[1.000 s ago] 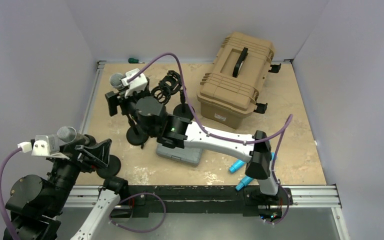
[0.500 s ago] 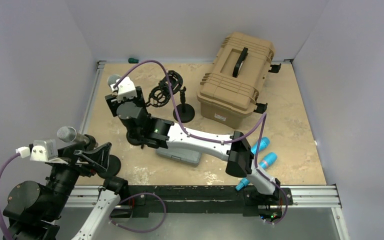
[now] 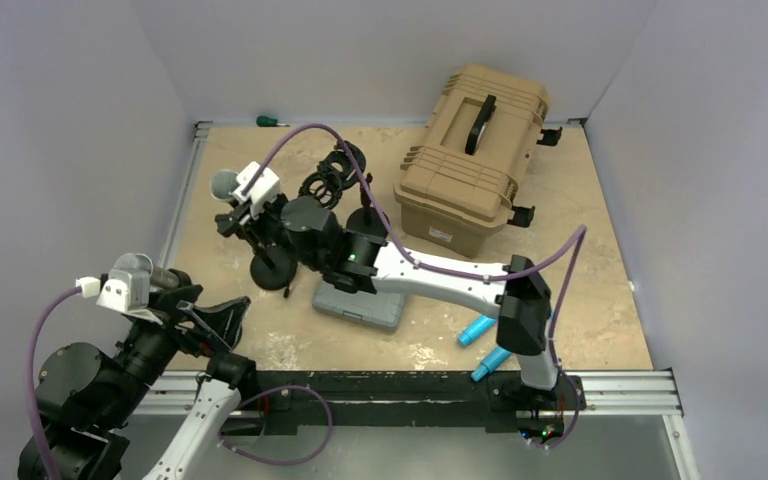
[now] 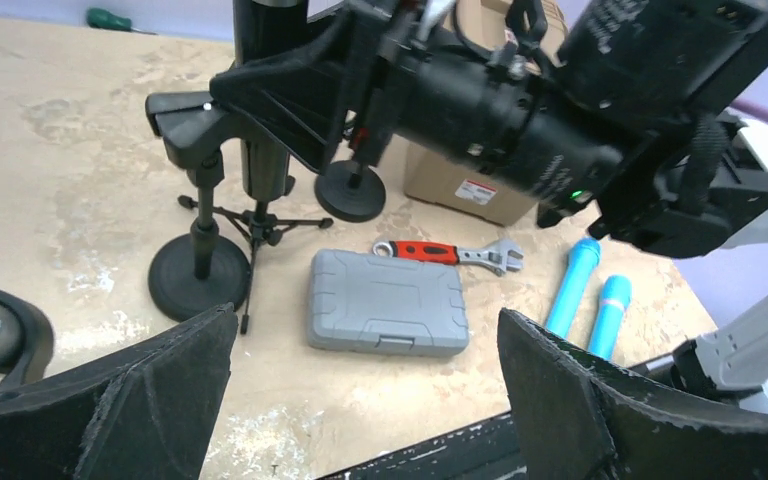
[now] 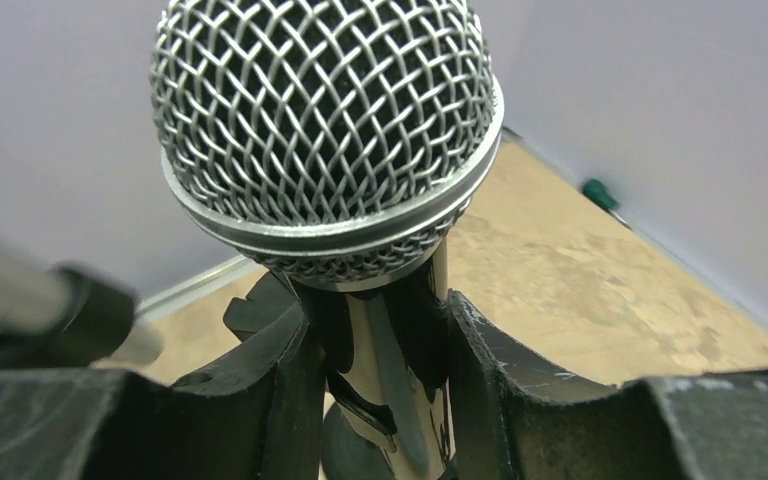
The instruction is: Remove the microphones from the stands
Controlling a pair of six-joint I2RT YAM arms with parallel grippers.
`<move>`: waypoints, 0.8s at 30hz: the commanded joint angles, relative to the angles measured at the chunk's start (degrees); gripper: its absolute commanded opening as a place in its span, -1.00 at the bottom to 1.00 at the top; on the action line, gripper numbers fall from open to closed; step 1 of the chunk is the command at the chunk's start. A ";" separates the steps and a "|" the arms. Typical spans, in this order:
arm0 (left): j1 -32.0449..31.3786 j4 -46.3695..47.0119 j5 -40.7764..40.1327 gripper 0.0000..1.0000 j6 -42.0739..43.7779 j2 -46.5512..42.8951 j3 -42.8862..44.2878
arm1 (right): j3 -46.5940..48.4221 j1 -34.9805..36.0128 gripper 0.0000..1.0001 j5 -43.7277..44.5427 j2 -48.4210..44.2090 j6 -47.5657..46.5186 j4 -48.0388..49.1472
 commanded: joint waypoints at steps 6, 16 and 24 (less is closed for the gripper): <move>-0.23 4.70 3.86 0.95 6.56 1.72 -1.86 | -12.52 -12.16 -1.00 -49.27 -11.18 0.73 16.03; -0.23 16.42 -0.60 0.74 21.29 11.21 -8.38 | -9.38 -14.36 -1.00 -53.17 -7.98 1.20 12.21; -0.23 24.71 -7.18 0.54 27.19 15.96 -15.49 | -8.55 -15.02 -1.00 -52.32 -7.62 2.57 12.03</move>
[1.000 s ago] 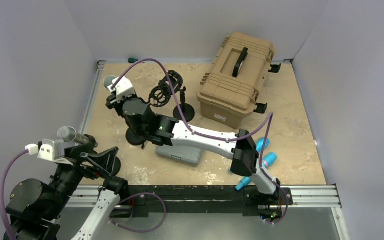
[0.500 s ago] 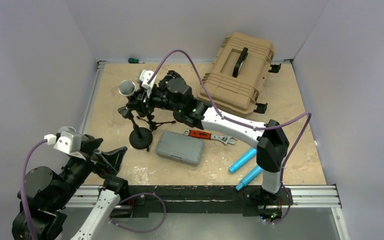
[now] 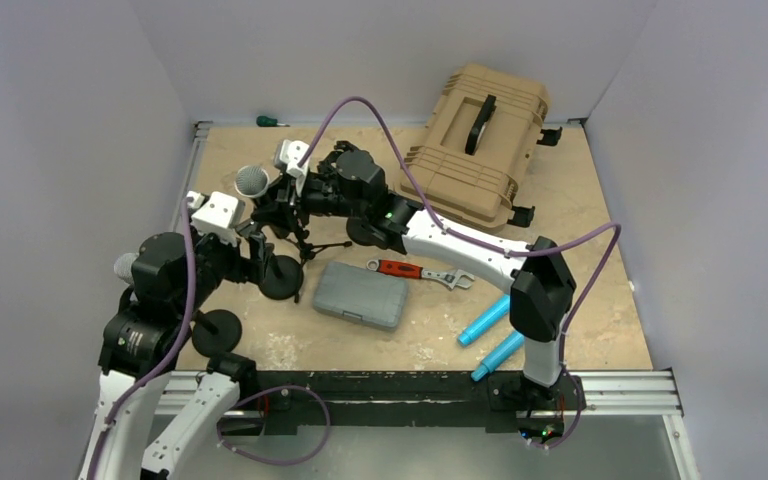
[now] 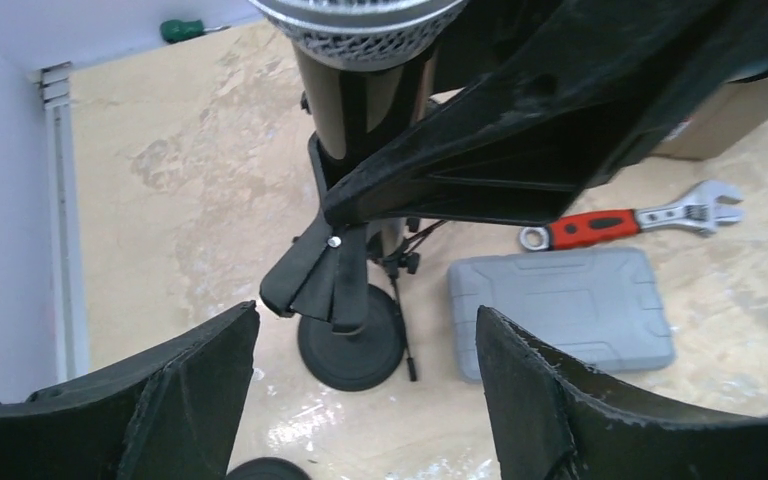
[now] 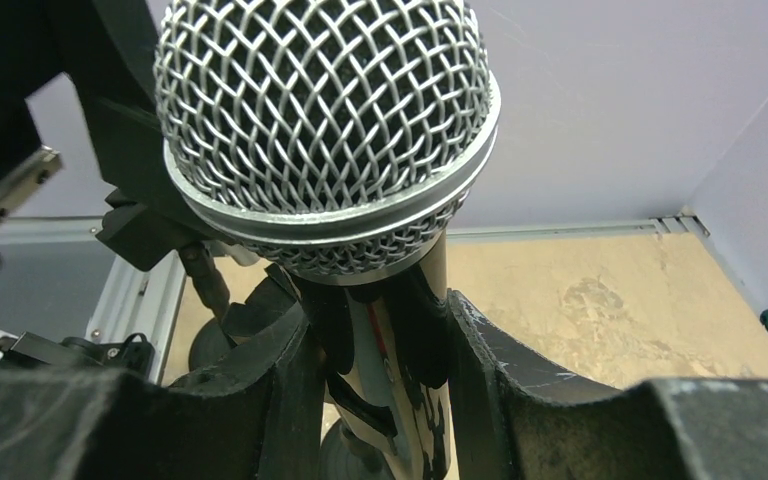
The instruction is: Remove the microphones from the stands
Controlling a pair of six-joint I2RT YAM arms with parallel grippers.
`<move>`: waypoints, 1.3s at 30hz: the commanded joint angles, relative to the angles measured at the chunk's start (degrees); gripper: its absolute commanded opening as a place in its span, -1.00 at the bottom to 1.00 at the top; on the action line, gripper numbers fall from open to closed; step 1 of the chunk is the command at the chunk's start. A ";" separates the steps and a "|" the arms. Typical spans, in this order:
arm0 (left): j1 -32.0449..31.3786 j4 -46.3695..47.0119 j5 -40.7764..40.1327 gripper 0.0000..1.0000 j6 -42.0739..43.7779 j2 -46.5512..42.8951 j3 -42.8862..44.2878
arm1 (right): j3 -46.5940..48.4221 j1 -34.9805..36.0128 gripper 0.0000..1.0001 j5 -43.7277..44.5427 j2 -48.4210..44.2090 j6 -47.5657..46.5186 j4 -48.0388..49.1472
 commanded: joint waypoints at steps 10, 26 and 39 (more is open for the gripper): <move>-0.25 12.56 -7.43 0.46 6.78 3.94 -6.12 | 5.05 -0.62 -1.00 -2.25 -0.41 1.58 3.23; -0.23 12.80 -4.89 -1.00 7.16 3.48 -9.07 | 6.60 -0.63 -1.00 -0.76 0.11 1.21 1.54; -0.23 13.14 -3.51 -1.00 5.65 1.81 -11.74 | 2.88 -0.68 -1.00 28.74 -8.96 14.64 7.15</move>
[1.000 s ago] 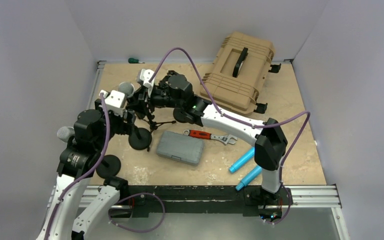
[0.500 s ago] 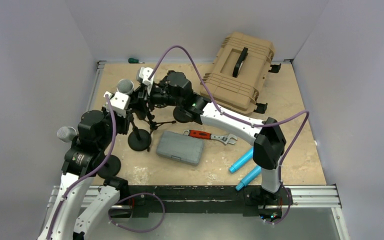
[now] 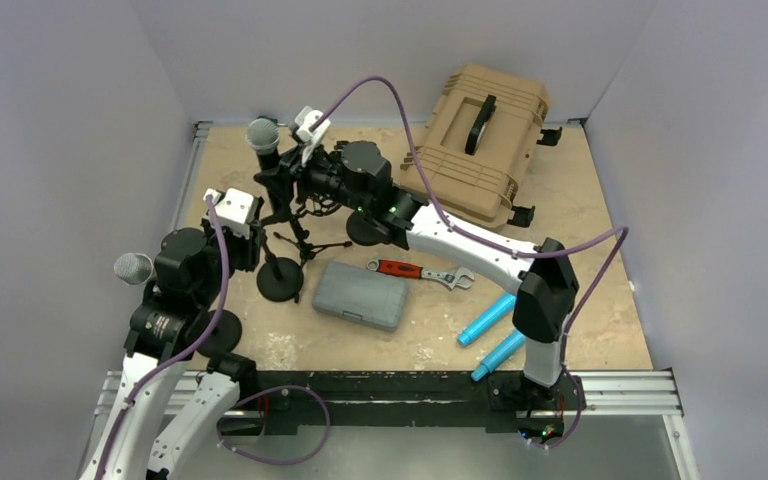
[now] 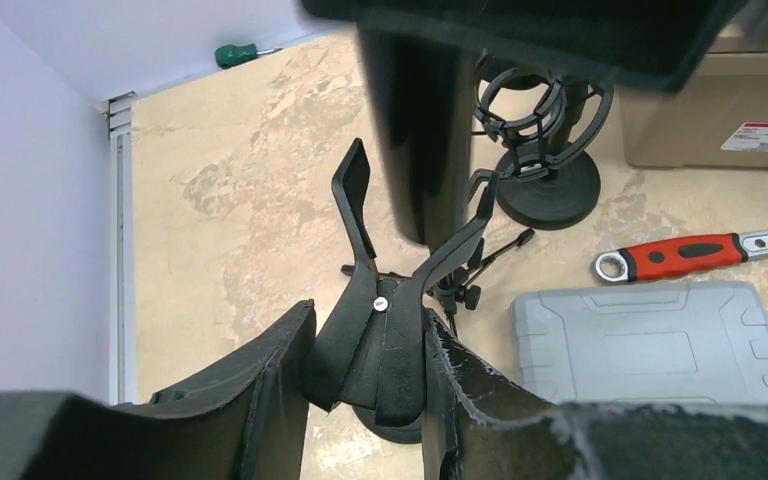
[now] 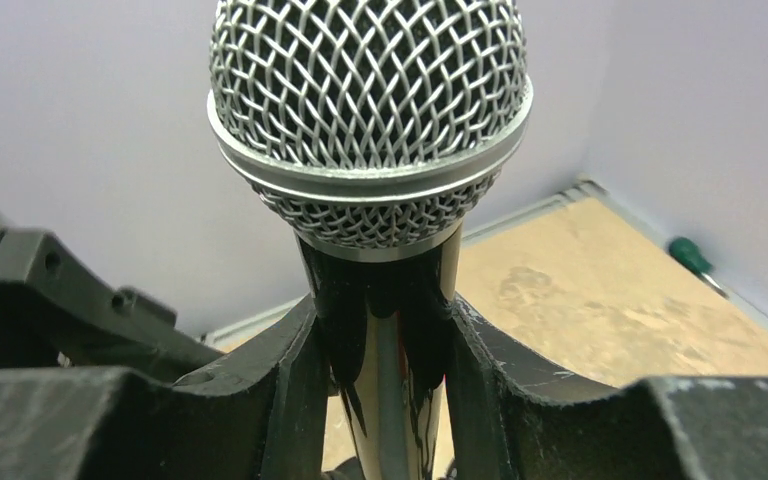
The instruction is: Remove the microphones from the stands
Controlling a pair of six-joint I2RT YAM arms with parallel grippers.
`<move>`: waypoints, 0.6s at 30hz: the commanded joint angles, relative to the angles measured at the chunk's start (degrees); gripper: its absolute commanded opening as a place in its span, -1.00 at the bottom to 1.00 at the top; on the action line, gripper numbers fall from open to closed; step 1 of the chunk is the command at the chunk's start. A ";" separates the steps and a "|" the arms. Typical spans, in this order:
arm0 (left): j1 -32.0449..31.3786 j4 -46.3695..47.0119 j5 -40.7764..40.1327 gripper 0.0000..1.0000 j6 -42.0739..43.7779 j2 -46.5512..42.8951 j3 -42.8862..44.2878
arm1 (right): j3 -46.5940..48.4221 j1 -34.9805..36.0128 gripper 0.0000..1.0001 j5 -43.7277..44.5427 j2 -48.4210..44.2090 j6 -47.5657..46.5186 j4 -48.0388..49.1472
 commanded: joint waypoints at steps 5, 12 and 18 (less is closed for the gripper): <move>-0.18 0.96 1.78 -1.00 -1.51 0.51 -1.64 | -8.81 -1.00 -1.00 18.79 -20.64 9.65 8.87; -0.18 0.57 -4.21 -0.68 -4.44 0.68 -1.21 | -29.94 -1.02 -1.00 34.67 -41.07 10.69 1.46; -0.18 0.28 -4.63 -0.39 -4.99 0.13 -1.07 | -46.55 -1.03 -1.00 48.25 -60.66 16.10 -14.69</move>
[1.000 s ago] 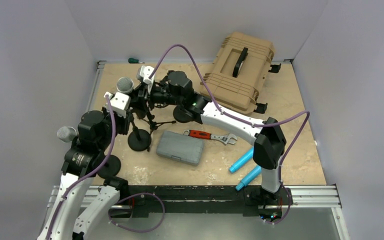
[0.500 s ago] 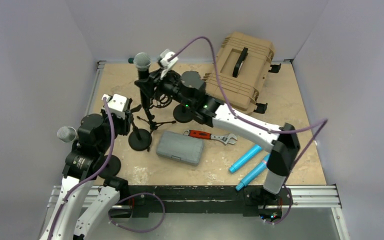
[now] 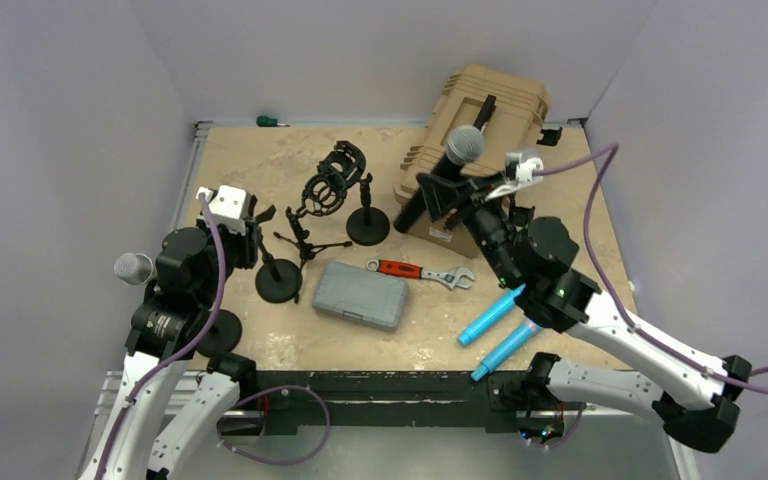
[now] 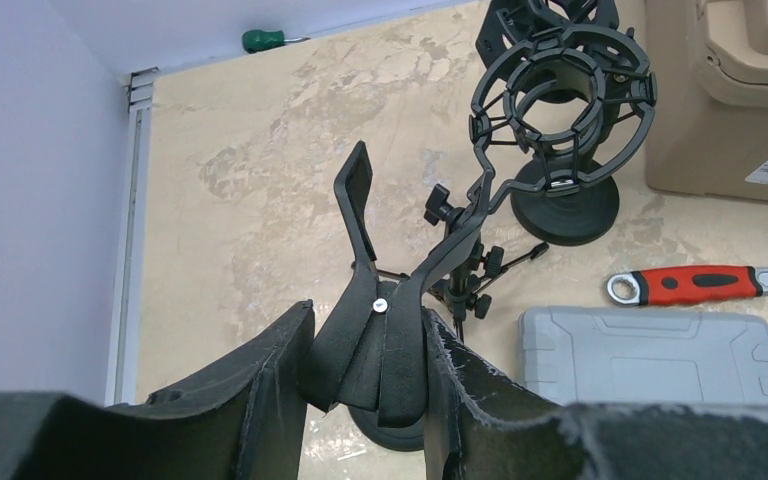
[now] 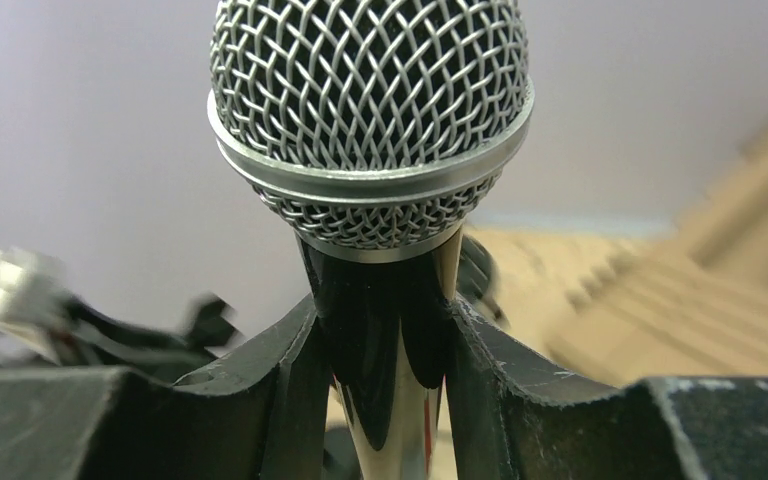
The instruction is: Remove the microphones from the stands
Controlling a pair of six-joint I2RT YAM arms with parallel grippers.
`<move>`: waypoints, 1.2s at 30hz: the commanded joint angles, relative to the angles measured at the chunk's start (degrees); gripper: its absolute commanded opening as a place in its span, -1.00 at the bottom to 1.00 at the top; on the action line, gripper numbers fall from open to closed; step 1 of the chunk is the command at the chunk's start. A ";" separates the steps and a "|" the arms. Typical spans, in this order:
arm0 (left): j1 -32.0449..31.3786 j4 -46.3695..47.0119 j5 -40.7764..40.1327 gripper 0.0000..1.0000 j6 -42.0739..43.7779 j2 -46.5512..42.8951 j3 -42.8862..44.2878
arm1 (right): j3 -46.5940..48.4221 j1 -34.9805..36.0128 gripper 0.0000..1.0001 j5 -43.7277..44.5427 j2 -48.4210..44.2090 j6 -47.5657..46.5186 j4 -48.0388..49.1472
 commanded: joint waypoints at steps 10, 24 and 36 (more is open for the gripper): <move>-0.17 -3.15 -1.94 -0.71 -4.35 2.04 0.28 | -20.12 -0.07 -1.00 19.31 -33.15 28.62 -40.29; -0.18 -8.29 -8.08 -0.85 -20.89 0.85 -7.39 | -15.86 -0.07 -1.00 18.15 -29.24 30.86 -42.45; -0.18 -9.30 -5.64 -0.87 -25.98 6.55 -8.38 | -18.03 -0.07 -1.00 15.93 -27.99 31.51 -43.90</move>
